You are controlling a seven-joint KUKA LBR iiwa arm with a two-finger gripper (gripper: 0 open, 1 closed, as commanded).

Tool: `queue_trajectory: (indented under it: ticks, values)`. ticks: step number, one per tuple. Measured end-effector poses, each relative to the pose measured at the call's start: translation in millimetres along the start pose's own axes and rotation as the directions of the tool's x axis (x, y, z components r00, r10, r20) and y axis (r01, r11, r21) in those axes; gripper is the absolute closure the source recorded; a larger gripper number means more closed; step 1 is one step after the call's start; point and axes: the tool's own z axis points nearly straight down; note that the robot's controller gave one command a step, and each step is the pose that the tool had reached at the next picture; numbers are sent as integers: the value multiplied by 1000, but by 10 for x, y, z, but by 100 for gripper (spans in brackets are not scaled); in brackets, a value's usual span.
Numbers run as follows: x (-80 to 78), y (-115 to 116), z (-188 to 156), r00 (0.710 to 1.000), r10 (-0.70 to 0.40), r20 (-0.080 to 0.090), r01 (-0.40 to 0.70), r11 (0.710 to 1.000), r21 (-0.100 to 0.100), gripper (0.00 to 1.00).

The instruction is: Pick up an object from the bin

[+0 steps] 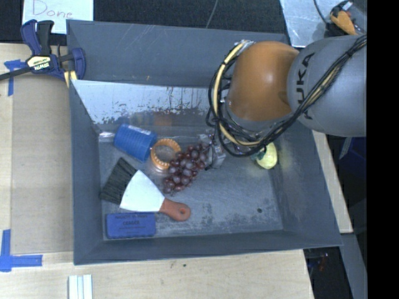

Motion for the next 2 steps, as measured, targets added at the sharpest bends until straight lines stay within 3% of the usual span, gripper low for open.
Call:
queue_trajectory:
  ticks: [1,2]
  values:
    - [-136,-1,303,1000,9,-9,-9,1000,-1,0]
    - [-140,-2,297,1000,9,-8,-9,1000,-1,0]
